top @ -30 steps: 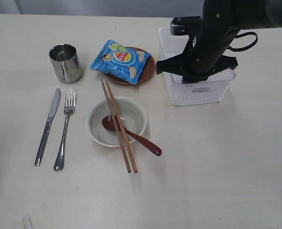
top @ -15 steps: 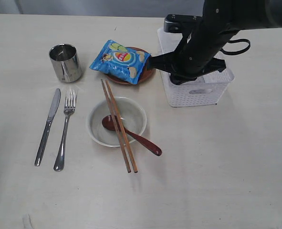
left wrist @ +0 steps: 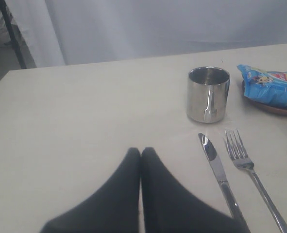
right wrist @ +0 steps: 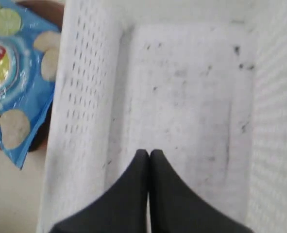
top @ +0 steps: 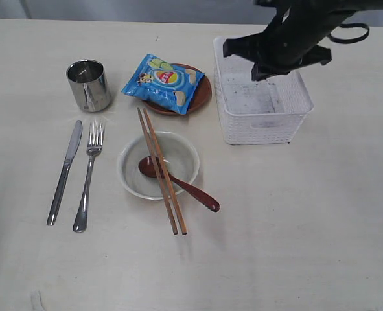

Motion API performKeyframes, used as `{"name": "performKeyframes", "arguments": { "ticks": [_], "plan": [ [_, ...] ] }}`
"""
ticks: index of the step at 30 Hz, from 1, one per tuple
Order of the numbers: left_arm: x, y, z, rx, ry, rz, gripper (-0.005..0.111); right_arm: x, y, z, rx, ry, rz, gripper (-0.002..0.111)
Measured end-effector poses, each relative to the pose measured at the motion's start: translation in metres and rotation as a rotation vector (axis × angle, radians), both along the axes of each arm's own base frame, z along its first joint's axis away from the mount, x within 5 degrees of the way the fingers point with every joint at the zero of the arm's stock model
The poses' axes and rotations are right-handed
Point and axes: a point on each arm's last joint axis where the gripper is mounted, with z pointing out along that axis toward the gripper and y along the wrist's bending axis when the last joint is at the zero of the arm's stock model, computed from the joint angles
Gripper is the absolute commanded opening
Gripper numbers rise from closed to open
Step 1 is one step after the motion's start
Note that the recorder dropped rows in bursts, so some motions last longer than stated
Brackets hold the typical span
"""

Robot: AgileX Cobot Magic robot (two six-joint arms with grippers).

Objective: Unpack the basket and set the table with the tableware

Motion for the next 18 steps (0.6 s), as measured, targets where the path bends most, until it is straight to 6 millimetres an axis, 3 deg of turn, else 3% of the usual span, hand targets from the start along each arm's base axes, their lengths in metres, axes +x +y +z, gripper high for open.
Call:
{"name": "performKeyframes", "arguments": {
  "ticks": [4,10,18],
  "plan": [
    [0.000,0.000,0.000,0.000,0.000,0.000,0.000,0.013,-0.011,0.013,0.003,-0.074,-0.012,0.000],
    [0.000,0.000,0.000,0.000,0.000,0.000,0.000,0.035,-0.010,0.025,0.012,-0.193,-0.004,0.000],
    [0.000,0.000,0.000,0.000,0.000,0.000,0.000,0.070,-0.003,-0.003,-0.085,-0.112,0.043,0.000]
  ]
}}
